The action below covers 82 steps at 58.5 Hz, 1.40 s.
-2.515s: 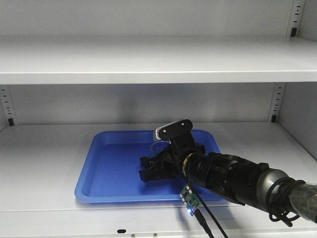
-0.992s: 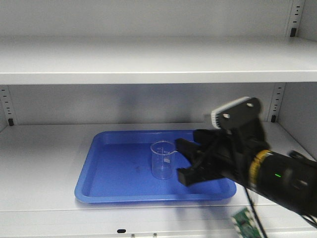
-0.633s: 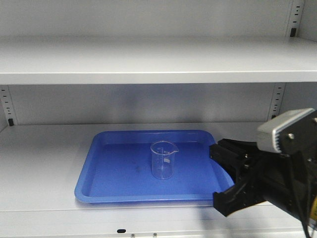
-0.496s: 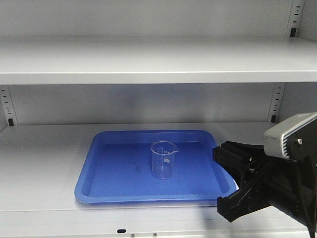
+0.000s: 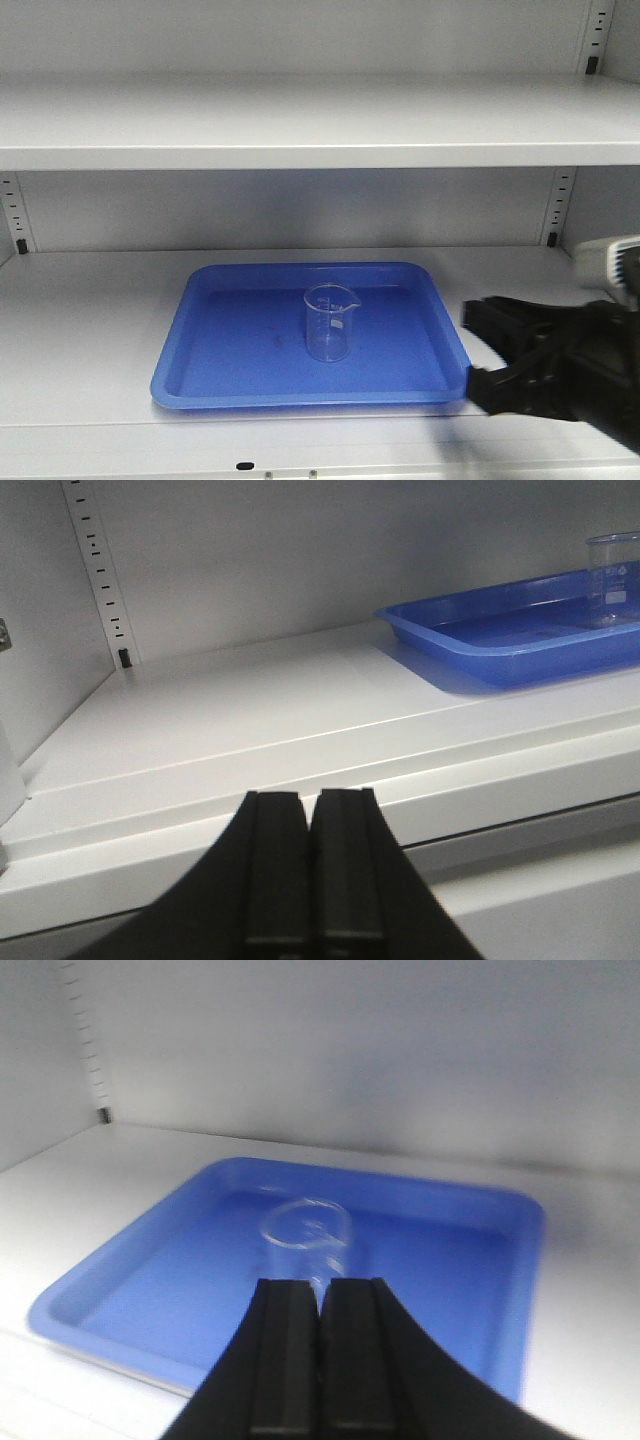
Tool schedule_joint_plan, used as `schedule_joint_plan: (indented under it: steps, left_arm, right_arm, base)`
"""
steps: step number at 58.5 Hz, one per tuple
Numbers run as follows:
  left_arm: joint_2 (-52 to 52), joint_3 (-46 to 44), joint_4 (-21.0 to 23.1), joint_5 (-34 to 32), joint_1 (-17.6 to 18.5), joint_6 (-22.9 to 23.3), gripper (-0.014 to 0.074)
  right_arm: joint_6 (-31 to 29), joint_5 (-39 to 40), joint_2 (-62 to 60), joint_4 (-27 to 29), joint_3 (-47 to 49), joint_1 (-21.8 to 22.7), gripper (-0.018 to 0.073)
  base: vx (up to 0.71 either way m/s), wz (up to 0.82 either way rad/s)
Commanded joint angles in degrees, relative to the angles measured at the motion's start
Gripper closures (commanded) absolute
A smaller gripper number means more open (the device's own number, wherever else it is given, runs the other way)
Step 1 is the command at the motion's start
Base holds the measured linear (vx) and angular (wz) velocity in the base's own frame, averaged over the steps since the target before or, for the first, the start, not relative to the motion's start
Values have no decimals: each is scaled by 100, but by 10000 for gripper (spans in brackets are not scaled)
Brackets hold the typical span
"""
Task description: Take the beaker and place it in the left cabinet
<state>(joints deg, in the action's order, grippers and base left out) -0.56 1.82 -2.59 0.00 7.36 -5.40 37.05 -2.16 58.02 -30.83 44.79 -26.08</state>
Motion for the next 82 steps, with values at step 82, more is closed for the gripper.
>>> schedule_joint_plan:
  steps: [82]
  left_arm:
    - [-106,90,18,-428,3,15,595]
  right_arm:
    - [-3010,-435,-5888,2540,-4690,2308,565]
  base:
    - [0,0]
